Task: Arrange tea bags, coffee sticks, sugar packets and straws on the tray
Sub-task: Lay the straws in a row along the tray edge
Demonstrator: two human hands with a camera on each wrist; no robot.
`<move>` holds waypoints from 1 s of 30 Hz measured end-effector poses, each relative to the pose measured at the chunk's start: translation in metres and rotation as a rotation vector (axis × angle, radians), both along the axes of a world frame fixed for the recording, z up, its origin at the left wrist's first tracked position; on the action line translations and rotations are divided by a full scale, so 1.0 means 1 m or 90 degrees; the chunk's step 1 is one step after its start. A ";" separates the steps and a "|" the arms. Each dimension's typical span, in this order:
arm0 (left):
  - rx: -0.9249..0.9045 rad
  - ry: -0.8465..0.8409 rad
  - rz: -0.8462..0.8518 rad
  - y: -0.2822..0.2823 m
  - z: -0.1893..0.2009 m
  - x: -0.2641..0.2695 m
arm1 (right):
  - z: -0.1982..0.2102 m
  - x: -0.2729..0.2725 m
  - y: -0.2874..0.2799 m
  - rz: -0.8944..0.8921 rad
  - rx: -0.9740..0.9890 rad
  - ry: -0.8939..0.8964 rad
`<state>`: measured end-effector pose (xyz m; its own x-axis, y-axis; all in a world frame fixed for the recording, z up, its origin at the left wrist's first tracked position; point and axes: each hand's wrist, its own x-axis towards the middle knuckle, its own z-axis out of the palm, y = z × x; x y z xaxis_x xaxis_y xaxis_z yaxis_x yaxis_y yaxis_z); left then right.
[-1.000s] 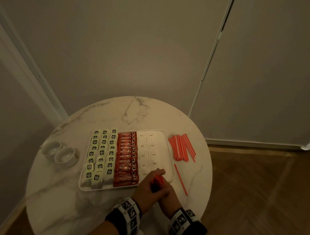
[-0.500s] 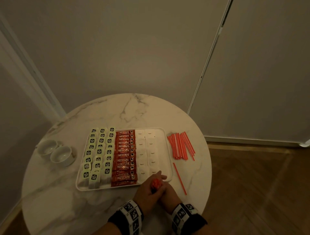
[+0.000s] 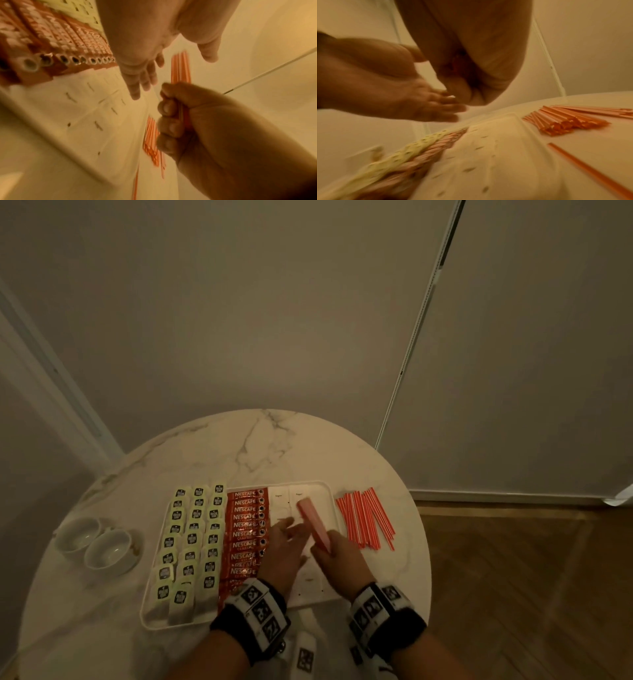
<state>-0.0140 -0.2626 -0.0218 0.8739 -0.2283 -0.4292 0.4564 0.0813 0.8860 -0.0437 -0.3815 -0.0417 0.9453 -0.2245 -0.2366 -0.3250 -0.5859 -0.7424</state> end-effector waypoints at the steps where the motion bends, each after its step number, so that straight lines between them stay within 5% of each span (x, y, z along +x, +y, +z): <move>1: 0.032 -0.016 0.019 0.000 0.002 0.005 | -0.002 0.014 -0.005 -0.036 -0.039 0.031; 5: 0.139 -0.069 0.031 0.008 -0.006 0.017 | -0.012 0.053 -0.016 -0.138 -0.080 0.173; 9: 0.200 -0.146 -0.007 0.013 -0.020 0.022 | -0.020 0.071 -0.016 -0.189 -0.088 0.188; 15: 0.269 -0.218 -0.046 0.014 -0.022 0.034 | -0.020 0.083 -0.008 -0.180 -0.143 0.179; 20: 0.386 -0.269 -0.193 0.007 -0.028 0.051 | -0.023 0.103 -0.008 -0.132 -0.211 0.213; 30: 0.555 -0.236 -0.394 -0.016 -0.041 0.084 | -0.014 0.109 -0.012 -0.061 -0.270 0.239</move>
